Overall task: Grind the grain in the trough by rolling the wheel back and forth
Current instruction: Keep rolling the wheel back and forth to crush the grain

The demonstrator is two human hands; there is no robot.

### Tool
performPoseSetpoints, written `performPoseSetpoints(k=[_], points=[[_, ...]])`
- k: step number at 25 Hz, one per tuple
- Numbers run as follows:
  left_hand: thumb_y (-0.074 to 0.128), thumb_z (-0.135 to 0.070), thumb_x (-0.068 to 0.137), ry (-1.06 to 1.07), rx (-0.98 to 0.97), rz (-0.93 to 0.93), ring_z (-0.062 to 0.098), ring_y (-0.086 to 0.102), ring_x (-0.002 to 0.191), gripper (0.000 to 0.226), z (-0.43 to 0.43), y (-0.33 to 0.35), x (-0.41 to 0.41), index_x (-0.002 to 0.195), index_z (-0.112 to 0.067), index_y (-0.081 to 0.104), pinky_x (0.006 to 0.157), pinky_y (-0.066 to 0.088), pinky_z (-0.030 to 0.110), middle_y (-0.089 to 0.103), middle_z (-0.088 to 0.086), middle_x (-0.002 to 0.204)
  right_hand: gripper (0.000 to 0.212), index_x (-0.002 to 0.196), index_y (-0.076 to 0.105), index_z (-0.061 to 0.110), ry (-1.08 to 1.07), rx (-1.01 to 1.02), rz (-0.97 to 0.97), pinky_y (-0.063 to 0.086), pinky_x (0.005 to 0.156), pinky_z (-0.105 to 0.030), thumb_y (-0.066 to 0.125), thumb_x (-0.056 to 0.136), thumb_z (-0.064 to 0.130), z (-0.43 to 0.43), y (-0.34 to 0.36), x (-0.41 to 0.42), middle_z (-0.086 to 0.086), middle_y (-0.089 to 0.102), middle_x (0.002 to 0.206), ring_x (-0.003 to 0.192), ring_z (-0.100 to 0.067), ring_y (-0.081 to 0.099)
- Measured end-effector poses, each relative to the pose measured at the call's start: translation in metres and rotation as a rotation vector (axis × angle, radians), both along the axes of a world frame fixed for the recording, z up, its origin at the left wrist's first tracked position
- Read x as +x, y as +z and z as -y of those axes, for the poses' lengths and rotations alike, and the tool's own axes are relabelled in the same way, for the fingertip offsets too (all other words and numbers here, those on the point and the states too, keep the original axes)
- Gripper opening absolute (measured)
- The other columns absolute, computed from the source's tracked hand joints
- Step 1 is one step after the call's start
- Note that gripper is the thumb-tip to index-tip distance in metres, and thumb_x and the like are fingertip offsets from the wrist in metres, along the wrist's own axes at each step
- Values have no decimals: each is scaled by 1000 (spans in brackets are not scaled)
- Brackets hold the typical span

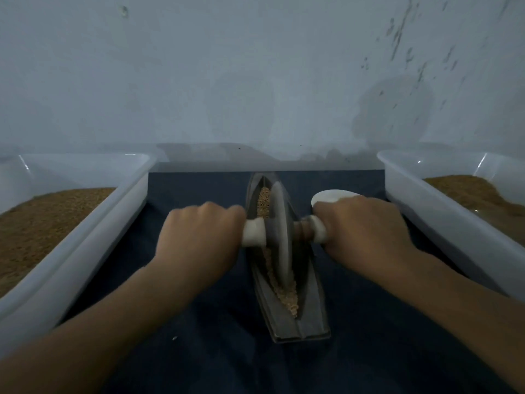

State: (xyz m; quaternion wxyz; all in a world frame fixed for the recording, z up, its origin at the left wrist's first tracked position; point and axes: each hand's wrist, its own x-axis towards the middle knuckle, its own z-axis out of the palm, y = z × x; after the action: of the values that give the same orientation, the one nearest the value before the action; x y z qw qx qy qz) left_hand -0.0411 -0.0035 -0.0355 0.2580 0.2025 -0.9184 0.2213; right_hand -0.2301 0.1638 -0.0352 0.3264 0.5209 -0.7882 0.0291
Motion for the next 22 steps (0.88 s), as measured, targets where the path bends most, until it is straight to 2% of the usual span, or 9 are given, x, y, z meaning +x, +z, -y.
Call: performPoseSetpoints(k=[3, 7, 9, 11, 13, 15, 18, 20, 22], points=[[79, -29, 53, -24, 1, -27, 13, 15, 41, 52, 0, -6, 13, 69, -27, 29, 50, 5, 18, 29, -8, 49, 12, 67, 26, 30, 126, -72, -53, 8, 49, -18, 37, 66, 37, -14, -2, 2, 10, 26, 53, 44, -12, 20], [67, -29, 79, 160, 61, 27, 18, 33, 50, 20, 24, -4, -33, 78, -24, 47, 47, 25, 28, 31, -6, 60, 28, 71, 37, 29, -51, 1, 24, 18, 49, -24, 64, 75, 24, 36, 2, -16, 7, 43, 61, 52, -20, 43], [60, -26, 87, 178, 113, 72, 21, 42, 61, 7, 35, 15, -54, 93, -23, 58, 56, 35, 34, 39, -3, 69, 22, 78, 43, 29, -158, 37, 153, 29, 55, -30, 63, 84, 25, 57, 7, -25, 2, 52, 74, 70, -26, 57], [61, -26, 87, 171, 120, 118, 22, 43, 64, 10, 33, 23, -56, 97, -24, 60, 58, 36, 35, 42, -2, 73, 20, 78, 42, 29, -167, 41, 207, 31, 56, -31, 60, 86, 25, 54, 8, -26, 2, 57, 79, 75, -26, 59], [66, -29, 81, 125, 58, 82, 19, 35, 54, 15, 19, 14, -34, 85, -25, 52, 51, 28, 31, 33, -5, 65, 26, 70, 34, 27, -115, 34, 139, 21, 48, -26, 57, 82, 25, 28, 2, -15, 8, 49, 68, 60, -18, 49], [72, -29, 67, 21, -12, 20, 15, 18, 45, 37, 2, 2, -2, 72, -26, 35, 46, 11, 24, 24, -8, 56, 23, 65, 25, 27, -24, -54, -9, 8, 47, -22, 46, 73, 28, -1, -2, 2, 8, 32, 56, 47, -11, 28], [74, -26, 55, -57, -29, -27, 13, 12, 42, 50, 0, -1, 12, 70, -25, 26, 51, 4, 18, 22, -8, 51, 14, 66, 25, 29, 88, -104, -67, 4, 52, -18, 39, 66, 32, -15, -7, 2, 10, 17, 55, 47, -9, 12], [75, -25, 61, 58, 4, 47, 13, 13, 42, 43, 5, -1, -5, 68, -24, 32, 47, 9, 20, 22, -7, 53, 30, 65, 21, 30, -16, -48, -26, 6, 50, -18, 51, 67, 29, 2, -10, -5, 10, 24, 52, 44, -10, 20], [68, -28, 77, 137, 35, 65, 17, 30, 48, 20, 24, 3, -36, 77, -23, 49, 48, 25, 28, 28, -6, 60, 37, 68, 29, 29, -92, -9, 44, 15, 48, -23, 66, 72, 24, 34, -8, -20, 9, 43, 59, 49, -17, 42]])
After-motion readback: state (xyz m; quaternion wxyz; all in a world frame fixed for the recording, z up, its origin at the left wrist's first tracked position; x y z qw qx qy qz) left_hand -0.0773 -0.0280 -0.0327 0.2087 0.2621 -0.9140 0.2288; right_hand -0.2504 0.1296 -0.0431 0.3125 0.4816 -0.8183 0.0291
